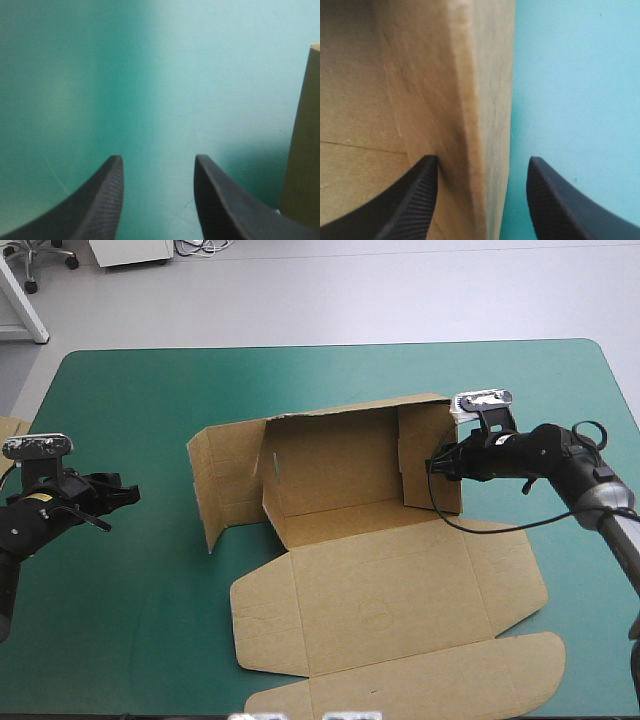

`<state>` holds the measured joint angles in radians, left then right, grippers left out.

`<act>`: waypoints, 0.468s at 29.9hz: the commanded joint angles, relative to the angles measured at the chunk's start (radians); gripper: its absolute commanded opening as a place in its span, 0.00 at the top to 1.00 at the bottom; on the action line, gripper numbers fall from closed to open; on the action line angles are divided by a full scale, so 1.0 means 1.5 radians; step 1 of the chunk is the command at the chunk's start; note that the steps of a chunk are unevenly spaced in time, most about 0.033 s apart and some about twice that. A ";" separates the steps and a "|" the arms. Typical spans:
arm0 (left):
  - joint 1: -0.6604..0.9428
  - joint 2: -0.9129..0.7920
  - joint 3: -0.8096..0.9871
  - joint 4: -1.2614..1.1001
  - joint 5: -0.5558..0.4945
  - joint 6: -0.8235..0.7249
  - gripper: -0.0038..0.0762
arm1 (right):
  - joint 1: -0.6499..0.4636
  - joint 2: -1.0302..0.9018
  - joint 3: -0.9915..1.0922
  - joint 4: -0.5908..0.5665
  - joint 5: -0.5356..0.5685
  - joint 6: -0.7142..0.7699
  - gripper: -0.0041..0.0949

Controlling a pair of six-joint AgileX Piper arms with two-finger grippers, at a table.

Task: Fold the box

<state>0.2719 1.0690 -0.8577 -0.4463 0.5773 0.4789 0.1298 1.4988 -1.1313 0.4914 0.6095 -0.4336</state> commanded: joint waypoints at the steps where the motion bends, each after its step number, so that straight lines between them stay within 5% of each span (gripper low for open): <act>1: -0.004 -0.010 -0.017 -0.022 -0.039 0.001 0.56 | -0.005 -0.067 0.042 0.035 -0.068 -0.036 0.44; 6: -0.004 -0.010 -0.017 -0.022 -0.036 0.002 0.56 | -0.005 -0.129 0.173 0.149 -0.154 -0.154 0.44; 14: -0.004 -0.010 -0.017 -0.022 -0.035 0.002 0.56 | -0.005 -0.160 0.290 0.449 -0.227 -0.456 0.44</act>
<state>0.2719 1.0690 -0.8577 -0.4471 0.5741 0.4789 0.1298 1.2884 -0.7046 1.0058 0.3297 -0.9728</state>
